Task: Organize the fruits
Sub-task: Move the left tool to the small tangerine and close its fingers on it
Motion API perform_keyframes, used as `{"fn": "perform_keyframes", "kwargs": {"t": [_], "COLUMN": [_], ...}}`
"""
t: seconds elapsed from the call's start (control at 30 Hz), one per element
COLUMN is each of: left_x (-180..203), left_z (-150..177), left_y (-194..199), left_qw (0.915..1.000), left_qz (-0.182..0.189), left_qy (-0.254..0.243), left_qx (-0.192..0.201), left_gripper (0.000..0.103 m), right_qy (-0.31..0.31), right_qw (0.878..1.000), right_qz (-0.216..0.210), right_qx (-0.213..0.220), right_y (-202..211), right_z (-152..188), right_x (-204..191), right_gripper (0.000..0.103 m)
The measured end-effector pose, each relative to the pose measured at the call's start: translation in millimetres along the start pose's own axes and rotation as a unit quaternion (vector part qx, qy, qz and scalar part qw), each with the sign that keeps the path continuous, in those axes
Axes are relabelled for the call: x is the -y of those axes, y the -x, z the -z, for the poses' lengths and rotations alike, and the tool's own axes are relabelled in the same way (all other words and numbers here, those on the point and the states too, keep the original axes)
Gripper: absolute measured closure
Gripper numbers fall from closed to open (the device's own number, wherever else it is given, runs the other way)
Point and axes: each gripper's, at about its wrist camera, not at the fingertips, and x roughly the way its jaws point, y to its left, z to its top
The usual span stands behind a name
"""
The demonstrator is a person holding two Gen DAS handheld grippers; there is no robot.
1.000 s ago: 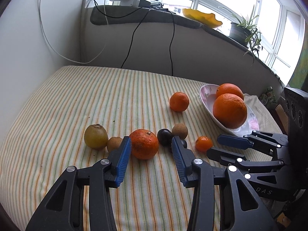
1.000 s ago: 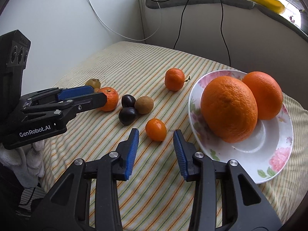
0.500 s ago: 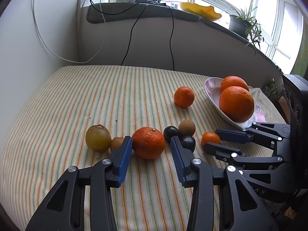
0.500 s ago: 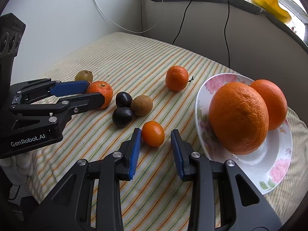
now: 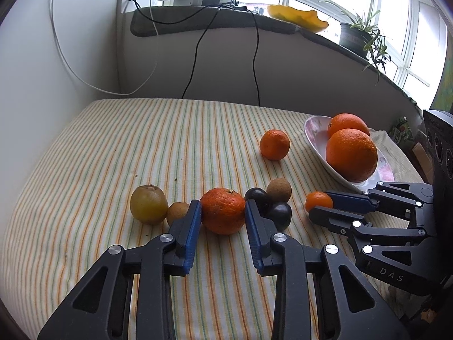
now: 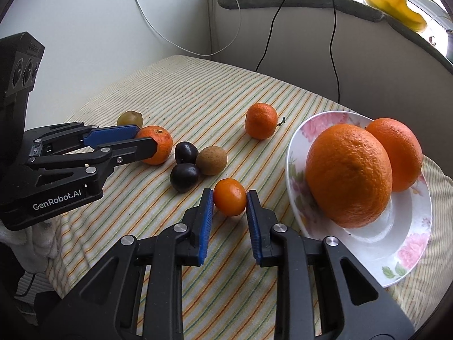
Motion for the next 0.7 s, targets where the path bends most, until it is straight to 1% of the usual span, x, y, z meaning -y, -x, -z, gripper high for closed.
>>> {"fn": "perform_keyframes", "kwargs": {"t": [0.13,0.23,0.27,0.33,0.4,0.43,0.47,0.53,0.6,0.7], "left_x": [-0.1,0.0,0.1,4.5,7.1,7.5,7.9,8.4,9.7,14.8], "left_z": [0.7,0.7,0.2,-0.7,-2.1,-3.1,-4.4,-6.2,-6.3,-4.6], "left_y": [3.3,7.3,8.8,7.8,4.6,3.1,2.0,-1.7,-6.2,-9.2], "left_qw": [1.0,1.0,0.9999,0.9999,0.9996,0.9996,0.9995,0.9993,0.9991,0.9984], "left_qz": [0.001,0.003,0.002,-0.002,-0.017,-0.016,-0.018,-0.017,-0.013,-0.016], "left_qy": [0.0,0.001,0.002,-0.014,-0.023,-0.024,-0.027,-0.032,-0.038,-0.053], "left_qx": [0.002,0.006,0.01,0.01,0.008,0.005,0.004,-0.001,-0.014,-0.016], "left_gripper": [0.076,0.084,0.091,0.091,0.09,0.088,0.081,0.075,0.053,0.053], "right_qy": [-0.004,-0.007,-0.008,-0.009,-0.008,-0.007,-0.007,-0.008,-0.007,-0.006], "right_qw": [1.0,1.0,1.0,1.0,1.0,1.0,1.0,1.0,1.0,1.0], "right_qz": [-0.005,-0.009,-0.01,-0.011,-0.015,-0.015,-0.016,-0.018,-0.02,-0.021], "right_qx": [0.006,0.013,0.014,0.016,0.014,0.013,0.013,0.016,0.017,0.019], "right_y": [5.6,12.6,13.3,15.0,13.2,12.5,12.3,14.8,16.8,19.0], "right_z": [5.7,10.9,10.1,10.2,9.1,7.7,6.8,6.8,6.0,6.0], "right_x": [1.3,3.8,5.2,6.3,7.5,7.9,7.8,6.6,6.1,5.9], "right_gripper": [0.078,0.078,0.078,0.078,0.078,0.078,0.078,0.078,0.078,0.078]}}
